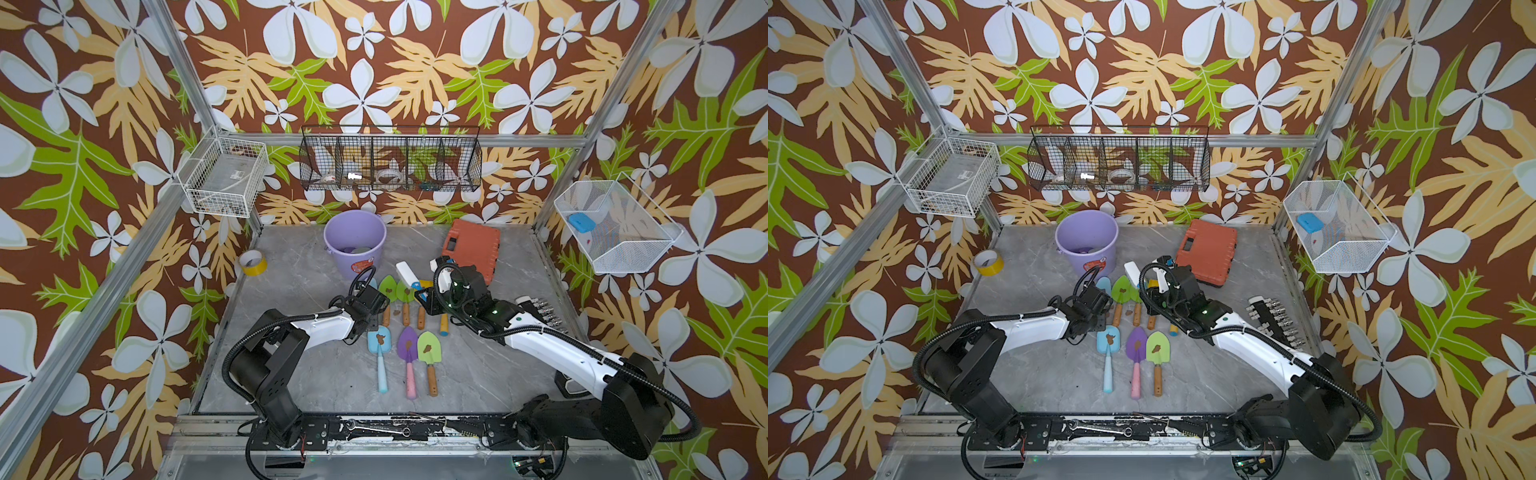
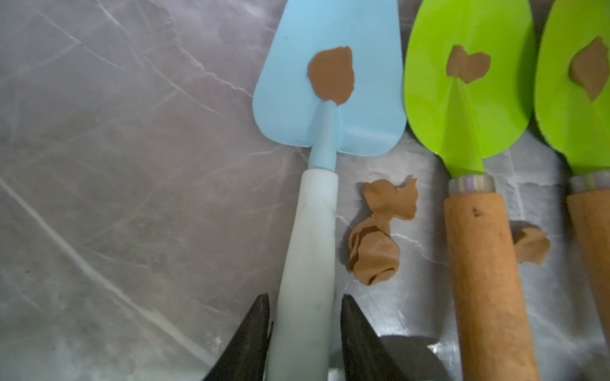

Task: Brush the soil off the hand trowel and place it into the bucket
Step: Pick up the hand trowel from the center of the board.

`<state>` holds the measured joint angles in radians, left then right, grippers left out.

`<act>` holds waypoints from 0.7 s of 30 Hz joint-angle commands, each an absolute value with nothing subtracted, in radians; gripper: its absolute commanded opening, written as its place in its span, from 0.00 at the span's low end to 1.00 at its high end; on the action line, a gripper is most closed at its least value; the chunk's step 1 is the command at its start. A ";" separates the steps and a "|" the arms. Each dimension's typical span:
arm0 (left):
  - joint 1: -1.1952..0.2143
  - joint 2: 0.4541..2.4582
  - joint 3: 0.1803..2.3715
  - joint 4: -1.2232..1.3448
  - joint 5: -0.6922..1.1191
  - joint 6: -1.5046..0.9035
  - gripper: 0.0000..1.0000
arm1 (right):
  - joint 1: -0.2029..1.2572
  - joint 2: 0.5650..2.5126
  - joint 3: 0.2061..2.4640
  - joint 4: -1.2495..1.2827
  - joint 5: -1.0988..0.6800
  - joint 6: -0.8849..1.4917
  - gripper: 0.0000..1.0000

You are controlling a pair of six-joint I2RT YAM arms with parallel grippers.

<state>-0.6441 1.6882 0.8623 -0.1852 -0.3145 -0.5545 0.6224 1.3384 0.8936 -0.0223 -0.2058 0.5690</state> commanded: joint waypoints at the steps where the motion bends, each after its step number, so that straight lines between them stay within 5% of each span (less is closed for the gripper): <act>1: -0.643 1.700 0.858 -0.153 -0.296 -0.538 0.34 | 0.623 1.343 0.894 0.017 -0.199 0.569 0.00; 6: -0.643 1.705 0.846 -0.152 -0.297 -0.535 0.27 | 0.623 1.344 0.891 0.027 -0.201 0.574 0.00; 12: -0.639 1.672 0.863 -0.204 -0.340 -0.516 0.00 | 0.623 1.352 0.899 0.035 -0.202 0.573 0.00; 21: -0.639 1.552 0.989 -0.523 -0.259 -0.474 0.00 | 0.623 1.328 0.980 -0.143 -0.128 0.459 0.00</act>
<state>-0.6415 1.5898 0.9756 -0.3820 -0.3153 -0.4950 0.6231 1.3365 0.9493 -0.0711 -0.1730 0.5282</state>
